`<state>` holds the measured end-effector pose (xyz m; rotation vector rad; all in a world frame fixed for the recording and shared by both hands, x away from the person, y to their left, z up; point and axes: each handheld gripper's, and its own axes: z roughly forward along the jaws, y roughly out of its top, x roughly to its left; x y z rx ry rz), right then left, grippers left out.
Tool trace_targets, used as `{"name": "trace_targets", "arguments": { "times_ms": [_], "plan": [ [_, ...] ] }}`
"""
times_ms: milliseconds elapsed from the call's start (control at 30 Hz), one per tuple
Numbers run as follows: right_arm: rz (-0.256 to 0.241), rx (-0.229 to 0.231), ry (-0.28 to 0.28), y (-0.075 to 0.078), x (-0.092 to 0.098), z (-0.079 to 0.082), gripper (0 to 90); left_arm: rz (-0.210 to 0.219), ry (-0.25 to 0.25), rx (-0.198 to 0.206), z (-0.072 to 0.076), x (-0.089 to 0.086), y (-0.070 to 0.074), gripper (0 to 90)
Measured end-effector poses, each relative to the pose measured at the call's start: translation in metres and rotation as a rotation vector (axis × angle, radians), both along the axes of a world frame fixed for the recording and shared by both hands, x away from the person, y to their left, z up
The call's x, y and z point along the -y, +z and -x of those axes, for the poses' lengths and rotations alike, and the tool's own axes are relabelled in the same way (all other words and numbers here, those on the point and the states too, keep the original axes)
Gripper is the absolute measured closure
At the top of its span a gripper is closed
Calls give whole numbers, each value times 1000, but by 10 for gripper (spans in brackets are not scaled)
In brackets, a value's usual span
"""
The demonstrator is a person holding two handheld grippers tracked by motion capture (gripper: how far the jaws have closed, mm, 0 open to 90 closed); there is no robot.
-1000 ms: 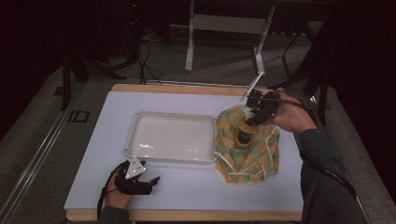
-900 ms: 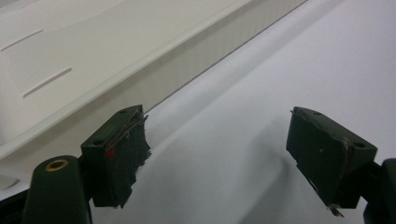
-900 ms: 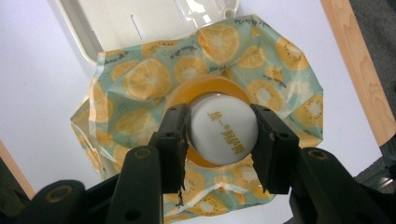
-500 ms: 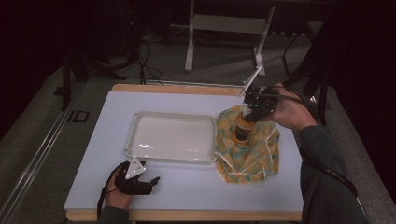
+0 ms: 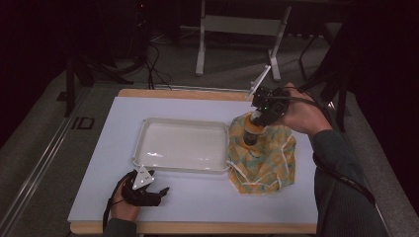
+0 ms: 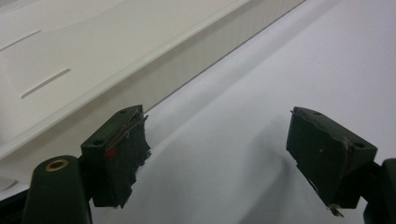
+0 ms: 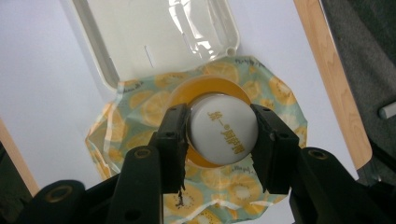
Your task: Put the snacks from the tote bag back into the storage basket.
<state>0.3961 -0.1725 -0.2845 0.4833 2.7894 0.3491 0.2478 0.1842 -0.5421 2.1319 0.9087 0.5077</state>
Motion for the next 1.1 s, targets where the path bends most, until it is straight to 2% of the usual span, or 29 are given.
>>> {"name": "trace_targets", "arguments": {
  "times_ms": [567,867,1100],
  "plan": [
    [-24,6,49,8,-27,5,590,12,0,-5,0,-1,0,203],
    [-39,4,71,7,-37,6,590,12,-2,-6,-1,-1,0,203],
    [-32,-2,103,5,-48,8,590,12,-4,-7,-1,-1,0,203]
  ]
}}
